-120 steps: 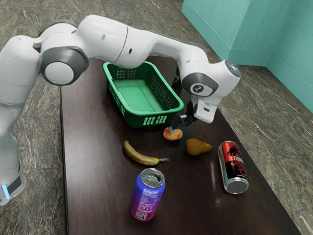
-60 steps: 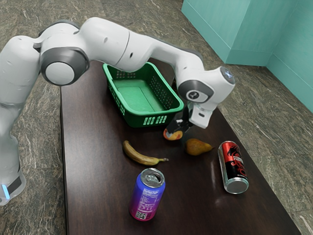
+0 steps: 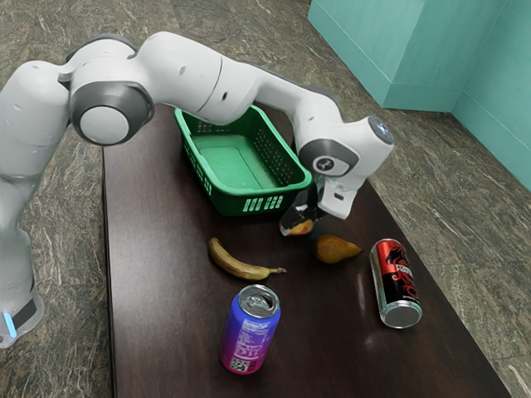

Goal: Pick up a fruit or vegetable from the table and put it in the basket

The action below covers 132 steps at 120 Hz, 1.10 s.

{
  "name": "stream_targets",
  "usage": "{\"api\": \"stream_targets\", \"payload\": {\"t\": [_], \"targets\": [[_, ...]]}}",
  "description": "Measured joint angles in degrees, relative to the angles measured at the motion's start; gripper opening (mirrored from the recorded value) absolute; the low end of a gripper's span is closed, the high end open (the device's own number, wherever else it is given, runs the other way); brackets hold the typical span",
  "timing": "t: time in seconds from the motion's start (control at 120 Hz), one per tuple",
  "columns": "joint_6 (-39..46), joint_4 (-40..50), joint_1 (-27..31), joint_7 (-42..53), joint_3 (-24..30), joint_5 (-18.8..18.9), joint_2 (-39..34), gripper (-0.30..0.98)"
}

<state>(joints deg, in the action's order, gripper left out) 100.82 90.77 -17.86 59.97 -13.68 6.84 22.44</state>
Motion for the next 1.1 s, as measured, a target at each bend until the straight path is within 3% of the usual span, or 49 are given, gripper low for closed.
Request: {"api": "stream_targets", "payload": {"t": [0.233,0.4,0.542,0.742,1.1], "targets": [[0.6,-0.5,-1.6,-0.1,-0.1,-0.1,-1.4,0.43],[-1.1,-3.9,-1.2,0.0,-0.2,1.3,-12.5,0.42],[-3.6,-7.2,7.1,0.7,-0.4,2.4,-15.4,0.43],[-5.1,-7.0,17.9,2.0,-0.4,2.0,-12.7,0.42],[-5.6,-0.2,20.7,3.4,-2.6,0.6,-10.5,0.42]]}}
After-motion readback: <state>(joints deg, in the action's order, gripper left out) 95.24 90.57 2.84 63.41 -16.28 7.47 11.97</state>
